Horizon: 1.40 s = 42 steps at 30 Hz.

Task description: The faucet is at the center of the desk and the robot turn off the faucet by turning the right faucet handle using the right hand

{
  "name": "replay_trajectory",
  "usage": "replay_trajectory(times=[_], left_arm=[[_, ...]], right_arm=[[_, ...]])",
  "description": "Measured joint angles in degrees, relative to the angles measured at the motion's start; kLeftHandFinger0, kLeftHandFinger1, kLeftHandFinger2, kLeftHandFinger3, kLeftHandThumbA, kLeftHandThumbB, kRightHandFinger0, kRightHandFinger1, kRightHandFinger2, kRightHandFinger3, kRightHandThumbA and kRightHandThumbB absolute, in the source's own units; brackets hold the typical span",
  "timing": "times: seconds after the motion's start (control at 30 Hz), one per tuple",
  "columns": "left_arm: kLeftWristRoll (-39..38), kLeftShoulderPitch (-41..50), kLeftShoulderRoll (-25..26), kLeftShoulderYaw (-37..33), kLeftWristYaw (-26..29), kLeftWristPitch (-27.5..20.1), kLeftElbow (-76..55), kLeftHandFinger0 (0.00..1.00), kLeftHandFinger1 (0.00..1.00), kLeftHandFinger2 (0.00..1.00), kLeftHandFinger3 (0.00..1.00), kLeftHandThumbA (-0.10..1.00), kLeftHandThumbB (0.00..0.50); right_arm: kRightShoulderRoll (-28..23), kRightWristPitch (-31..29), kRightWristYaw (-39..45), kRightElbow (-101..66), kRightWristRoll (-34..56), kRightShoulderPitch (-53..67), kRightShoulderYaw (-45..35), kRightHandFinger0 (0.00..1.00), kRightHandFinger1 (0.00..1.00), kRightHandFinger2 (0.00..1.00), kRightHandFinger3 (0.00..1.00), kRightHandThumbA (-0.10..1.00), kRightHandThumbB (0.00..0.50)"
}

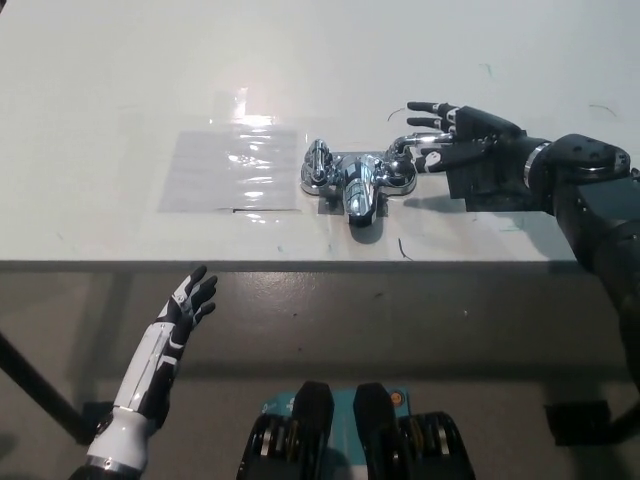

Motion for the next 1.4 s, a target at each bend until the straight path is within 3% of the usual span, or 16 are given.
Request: replay_trajectory(times=[0.9, 1.4], left_arm=[[0.1, -0.5, 0.0, 0.0, 0.0, 0.0, 0.0, 1.0, 1.0, 1.0, 1.0, 0.99, 0.272], [0.1, -0.6, 0.1, 0.0, 0.0, 0.0, 0.0, 1.0, 1.0, 1.0, 1.0, 0.99, 0.264]], right_arm=[[0.9, -0.6, 2.7, -10.5, -0.2, 4.9, 0.0, 1.0, 1.0, 1.0, 1.0, 1.0, 0.389], [4.5, -3.3, -3.8, -17.5, 0.6, 10.3, -4.2, 1.0, 1.0, 1.0, 1.0, 1.0, 0.287]])
